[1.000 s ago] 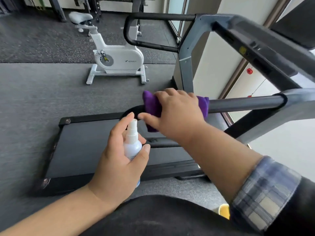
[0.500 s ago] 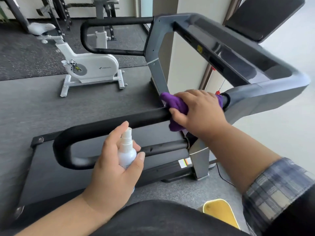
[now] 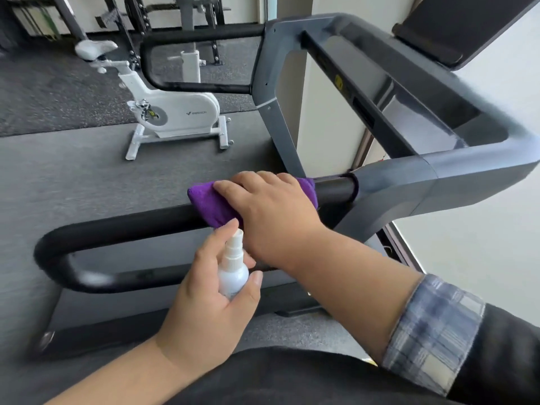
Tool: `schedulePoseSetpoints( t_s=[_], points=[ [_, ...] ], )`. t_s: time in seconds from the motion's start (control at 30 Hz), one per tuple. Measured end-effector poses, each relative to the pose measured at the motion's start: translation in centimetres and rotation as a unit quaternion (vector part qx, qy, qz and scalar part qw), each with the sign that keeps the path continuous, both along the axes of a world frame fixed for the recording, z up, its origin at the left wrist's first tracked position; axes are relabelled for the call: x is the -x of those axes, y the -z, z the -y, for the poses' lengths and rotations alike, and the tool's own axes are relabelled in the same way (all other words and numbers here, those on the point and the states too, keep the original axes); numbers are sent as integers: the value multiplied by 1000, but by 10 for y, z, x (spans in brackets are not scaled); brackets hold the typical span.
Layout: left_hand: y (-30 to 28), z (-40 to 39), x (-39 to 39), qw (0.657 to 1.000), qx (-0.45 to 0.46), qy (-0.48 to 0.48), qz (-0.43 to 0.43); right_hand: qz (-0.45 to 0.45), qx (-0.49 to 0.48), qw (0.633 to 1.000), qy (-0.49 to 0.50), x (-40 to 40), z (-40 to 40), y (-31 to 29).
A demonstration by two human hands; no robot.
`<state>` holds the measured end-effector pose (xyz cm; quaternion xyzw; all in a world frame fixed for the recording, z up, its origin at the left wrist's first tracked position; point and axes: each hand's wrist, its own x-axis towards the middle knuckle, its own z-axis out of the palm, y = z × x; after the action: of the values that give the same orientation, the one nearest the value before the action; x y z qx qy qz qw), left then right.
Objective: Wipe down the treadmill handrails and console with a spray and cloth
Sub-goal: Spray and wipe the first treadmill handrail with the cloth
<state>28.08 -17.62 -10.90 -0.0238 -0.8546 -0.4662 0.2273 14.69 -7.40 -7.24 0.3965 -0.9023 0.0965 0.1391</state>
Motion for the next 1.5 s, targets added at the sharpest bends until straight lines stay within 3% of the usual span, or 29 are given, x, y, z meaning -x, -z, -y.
schedulePoseSetpoints(
  t_s=[0.23,0.37,0.53,0.67,0.8,1.17,1.5],
  points=[
    [0,-32,2,999,-2,-54,-4,-22,33,998,52,29,-78,3],
    [6,-39,-7,996,2,-85,3,-36,20,997,68,17,-55,6],
    [5,-54,-7,995,-2,-104,11,-41,-28,999,-6,6,-22,5],
    [2,-67,-2,995,8,-99,8,-8,-70,997,-42,22,-49,-6],
    [2,-73,-2,995,7,-101,6,22,-110,993,-18,44,-85,-16],
    [7,-68,-15,990,-19,-139,12,-60,-128,989,-45,31,-36,-9],
    [12,-73,-13,992,-14,-125,14,39,-89,995,-20,51,-86,-18]
  ],
)
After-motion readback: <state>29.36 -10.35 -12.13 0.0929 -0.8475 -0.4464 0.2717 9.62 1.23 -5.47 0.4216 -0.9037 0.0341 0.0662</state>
